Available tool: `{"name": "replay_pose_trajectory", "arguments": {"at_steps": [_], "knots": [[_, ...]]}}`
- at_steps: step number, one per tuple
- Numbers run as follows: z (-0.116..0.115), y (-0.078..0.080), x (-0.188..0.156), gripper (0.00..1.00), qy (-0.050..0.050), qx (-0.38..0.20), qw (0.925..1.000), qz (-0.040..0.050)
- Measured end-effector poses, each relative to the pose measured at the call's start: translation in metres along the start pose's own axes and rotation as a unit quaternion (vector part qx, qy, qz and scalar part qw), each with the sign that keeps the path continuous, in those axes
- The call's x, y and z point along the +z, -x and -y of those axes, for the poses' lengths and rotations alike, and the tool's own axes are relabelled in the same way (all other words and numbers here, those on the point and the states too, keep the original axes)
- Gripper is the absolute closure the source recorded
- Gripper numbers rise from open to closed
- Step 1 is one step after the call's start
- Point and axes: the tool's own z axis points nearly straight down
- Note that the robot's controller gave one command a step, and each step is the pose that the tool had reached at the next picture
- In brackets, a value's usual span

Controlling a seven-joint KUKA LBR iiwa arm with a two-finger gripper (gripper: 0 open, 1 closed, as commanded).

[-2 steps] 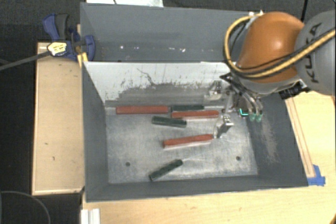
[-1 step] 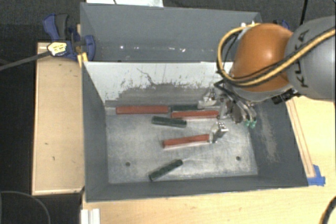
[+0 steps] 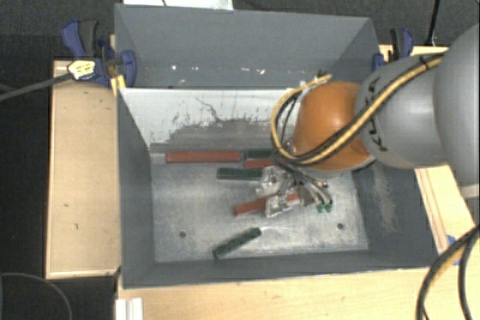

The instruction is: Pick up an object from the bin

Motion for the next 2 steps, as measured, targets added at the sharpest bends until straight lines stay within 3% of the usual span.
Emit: {"name": "replay_pose_trajectory", "arguments": {"at_steps": [1,2], "knots": [[0.0,0.0,0.0,1.0,0.0,0.0,1.0,0.0],[-0.006,-0.013,-0.136,1.0,0.0,0.018,0.9998,-0.004]]}}
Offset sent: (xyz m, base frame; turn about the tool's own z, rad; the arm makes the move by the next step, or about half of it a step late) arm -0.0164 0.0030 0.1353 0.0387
